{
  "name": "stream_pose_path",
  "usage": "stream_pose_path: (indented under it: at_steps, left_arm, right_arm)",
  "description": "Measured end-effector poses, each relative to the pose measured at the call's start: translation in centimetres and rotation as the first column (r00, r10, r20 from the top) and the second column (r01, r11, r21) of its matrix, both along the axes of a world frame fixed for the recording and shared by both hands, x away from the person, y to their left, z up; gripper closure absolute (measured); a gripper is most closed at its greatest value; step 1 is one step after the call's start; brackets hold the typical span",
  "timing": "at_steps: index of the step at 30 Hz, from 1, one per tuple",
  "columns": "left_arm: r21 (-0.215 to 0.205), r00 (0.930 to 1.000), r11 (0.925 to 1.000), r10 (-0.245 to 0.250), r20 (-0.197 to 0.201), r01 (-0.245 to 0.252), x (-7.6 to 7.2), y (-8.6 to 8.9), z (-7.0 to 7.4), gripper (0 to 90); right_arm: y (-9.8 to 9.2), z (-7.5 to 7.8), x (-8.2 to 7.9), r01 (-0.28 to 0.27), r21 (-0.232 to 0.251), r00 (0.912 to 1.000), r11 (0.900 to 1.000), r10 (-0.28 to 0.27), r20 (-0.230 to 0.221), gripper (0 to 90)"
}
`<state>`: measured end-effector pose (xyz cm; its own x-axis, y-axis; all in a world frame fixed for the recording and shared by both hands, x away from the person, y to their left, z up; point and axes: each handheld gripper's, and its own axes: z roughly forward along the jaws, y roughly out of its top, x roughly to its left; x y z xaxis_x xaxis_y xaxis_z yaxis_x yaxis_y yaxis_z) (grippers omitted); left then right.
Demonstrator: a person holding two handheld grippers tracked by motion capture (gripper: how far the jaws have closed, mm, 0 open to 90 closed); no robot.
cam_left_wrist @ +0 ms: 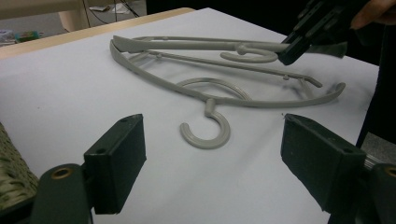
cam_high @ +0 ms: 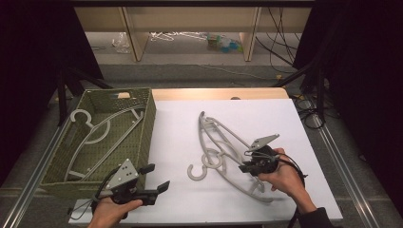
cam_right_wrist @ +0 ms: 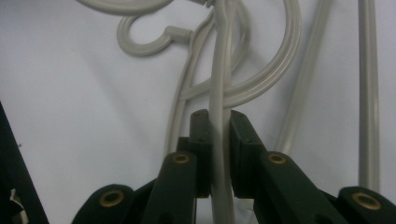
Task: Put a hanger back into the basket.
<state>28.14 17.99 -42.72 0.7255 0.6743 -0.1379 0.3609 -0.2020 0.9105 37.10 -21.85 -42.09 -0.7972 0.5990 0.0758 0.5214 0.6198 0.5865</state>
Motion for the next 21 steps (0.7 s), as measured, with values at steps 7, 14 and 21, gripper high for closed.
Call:
stream_pose_path:
  at_steps: [7, 14, 21]
  left_arm:
    - [0.040, 0.9996, 0.9991, -0.017, 0.024, 0.016, 0.2, -0.6, 0.0, 24.4]
    - [0.079, 0.9989, 0.9964, -0.033, 0.032, 0.031, 0.5, -1.2, 0.0, 25.1]
    - [0.086, 0.9988, 0.9956, -0.039, 0.030, 0.036, 0.7, -1.5, -0.1, 25.8]
  right_arm:
    - [-0.7, 1.8, -0.7, -0.072, -0.012, 0.9967, 0.997, 0.073, 0.036, 81.9]
    - [-1.2, 3.2, -1.7, -0.104, 0.011, 0.9928, 0.995, 0.103, 0.062, 81.8]
    - [-0.8, 4.0, -2.8, -0.183, 0.037, 0.9817, 0.982, 0.180, 0.061, 81.9]
